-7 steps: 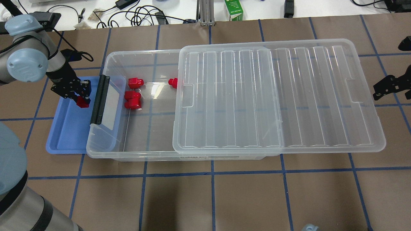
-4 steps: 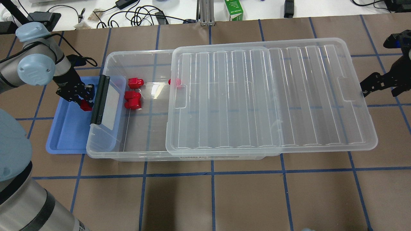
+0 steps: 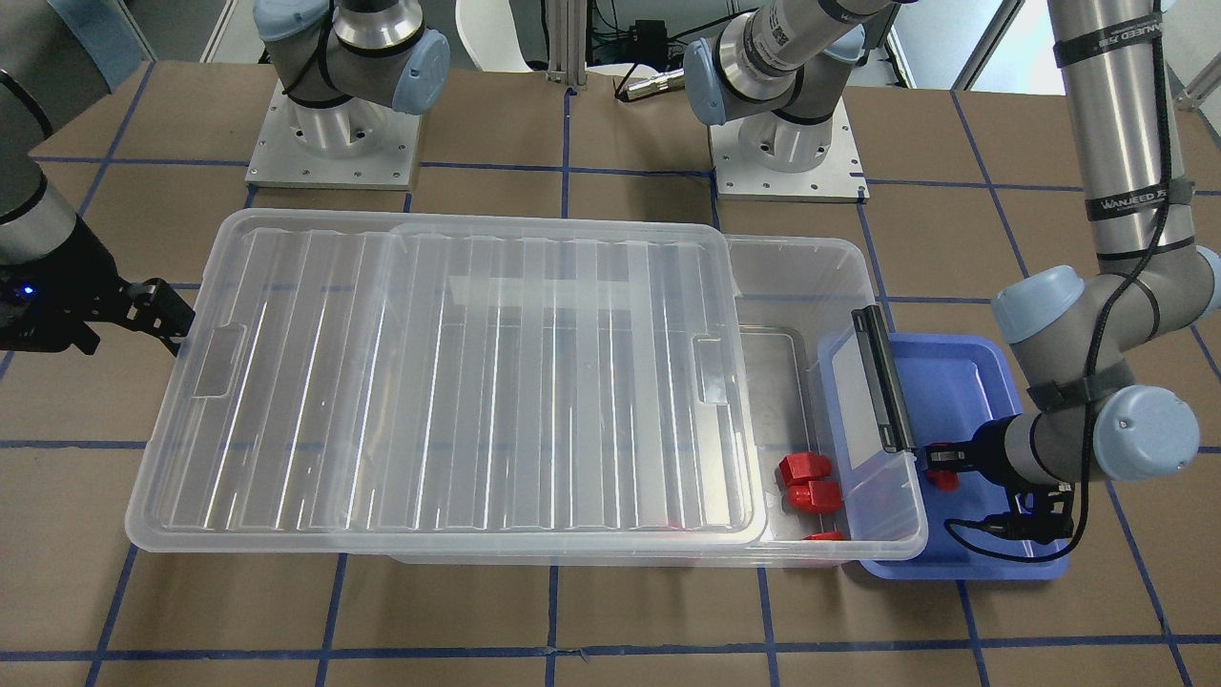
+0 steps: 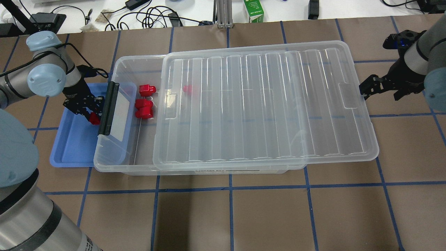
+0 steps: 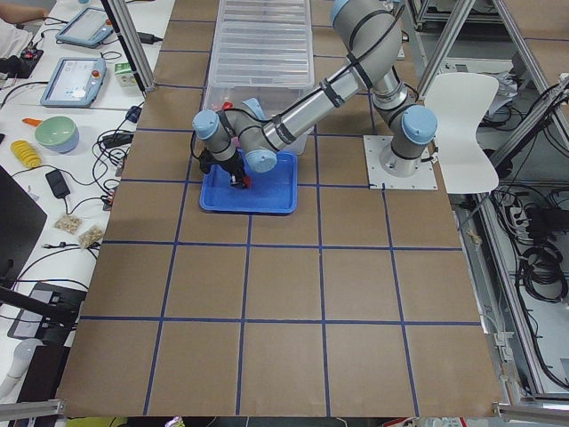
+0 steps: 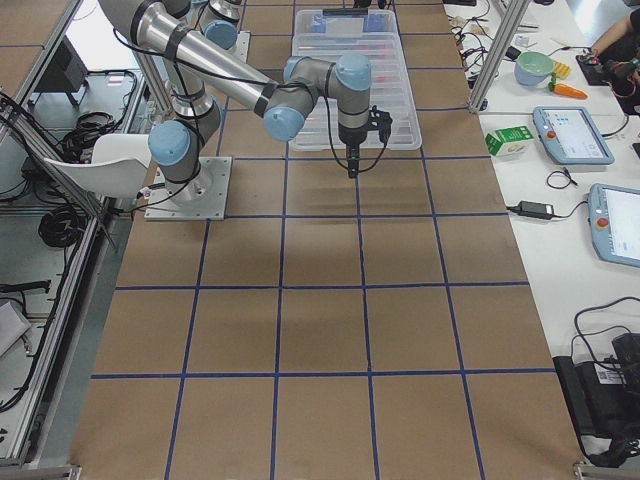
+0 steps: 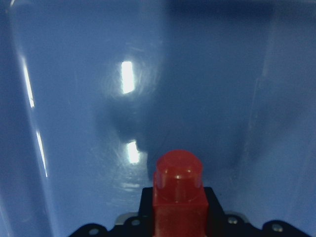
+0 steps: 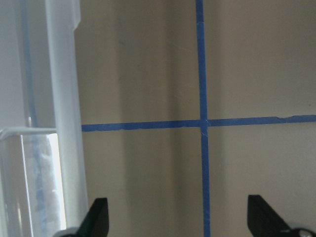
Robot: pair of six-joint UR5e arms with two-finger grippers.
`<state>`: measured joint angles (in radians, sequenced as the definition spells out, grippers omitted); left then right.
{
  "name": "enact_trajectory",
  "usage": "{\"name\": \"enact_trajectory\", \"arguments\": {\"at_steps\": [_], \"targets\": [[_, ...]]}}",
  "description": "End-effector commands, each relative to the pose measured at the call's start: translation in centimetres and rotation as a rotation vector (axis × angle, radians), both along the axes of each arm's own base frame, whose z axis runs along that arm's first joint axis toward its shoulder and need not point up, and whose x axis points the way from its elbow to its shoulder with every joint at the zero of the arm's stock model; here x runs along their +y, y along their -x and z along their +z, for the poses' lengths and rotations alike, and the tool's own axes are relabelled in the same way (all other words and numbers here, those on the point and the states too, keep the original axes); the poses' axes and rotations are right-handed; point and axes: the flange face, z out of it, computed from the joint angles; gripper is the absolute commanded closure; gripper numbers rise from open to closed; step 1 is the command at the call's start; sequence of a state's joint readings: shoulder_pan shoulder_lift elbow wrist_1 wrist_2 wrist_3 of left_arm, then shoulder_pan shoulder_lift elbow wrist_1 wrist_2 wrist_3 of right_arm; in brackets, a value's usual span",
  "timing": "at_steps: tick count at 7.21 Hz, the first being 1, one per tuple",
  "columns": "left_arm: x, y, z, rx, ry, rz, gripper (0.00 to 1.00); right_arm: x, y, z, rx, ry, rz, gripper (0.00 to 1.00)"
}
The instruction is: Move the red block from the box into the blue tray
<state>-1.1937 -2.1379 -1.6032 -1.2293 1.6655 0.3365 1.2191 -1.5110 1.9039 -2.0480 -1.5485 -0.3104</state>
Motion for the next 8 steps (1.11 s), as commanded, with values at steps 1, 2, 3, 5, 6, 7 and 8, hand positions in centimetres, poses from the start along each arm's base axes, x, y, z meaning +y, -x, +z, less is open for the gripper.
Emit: {"name": "enact_trajectory", "arguments": {"at_steps": [1, 2, 3, 5, 6, 7, 8], "targets": [[0.1, 0.3, 2.3, -0.005, 0.015, -0.003, 0.0, -0.6, -4.4, 0.0, 0.005, 0.028, -0.016, 0.0], [0.1, 0.5, 5.5, -0.008, 0.028, -0.005, 0.0, -0.6, -6.2, 0.0, -0.003, 0.034, -0.027, 0.0], [0.4, 0.6, 9.8, -0.011, 0.035, -0.005, 0.0, -0.8, -8.0, 0.1, -0.005, 0.037, -0.02, 0.0], [1.5, 1.2, 18.2, -0.021, 0.051, -0.008, 0.0, -1.0, -10.2, -0.3, -0.005, 0.046, -0.004, 0.0], [2.4, 2.5, 22.1, -0.029, 0.087, -0.021, 0.0, -0.8, -11.4, -0.3, -0.009, 0.045, 0.013, 0.0], [4.3, 5.1, 25.7, -0.019, 0.103, -0.04, 0.0, -0.8, -11.7, -0.4, -0.015, 0.044, 0.021, 0.0], [5.7, 8.3, 28.6, -0.012, 0.136, -0.076, 0.0, -0.8, -11.6, -0.3, -0.007, 0.045, 0.02, 0.0]]}}
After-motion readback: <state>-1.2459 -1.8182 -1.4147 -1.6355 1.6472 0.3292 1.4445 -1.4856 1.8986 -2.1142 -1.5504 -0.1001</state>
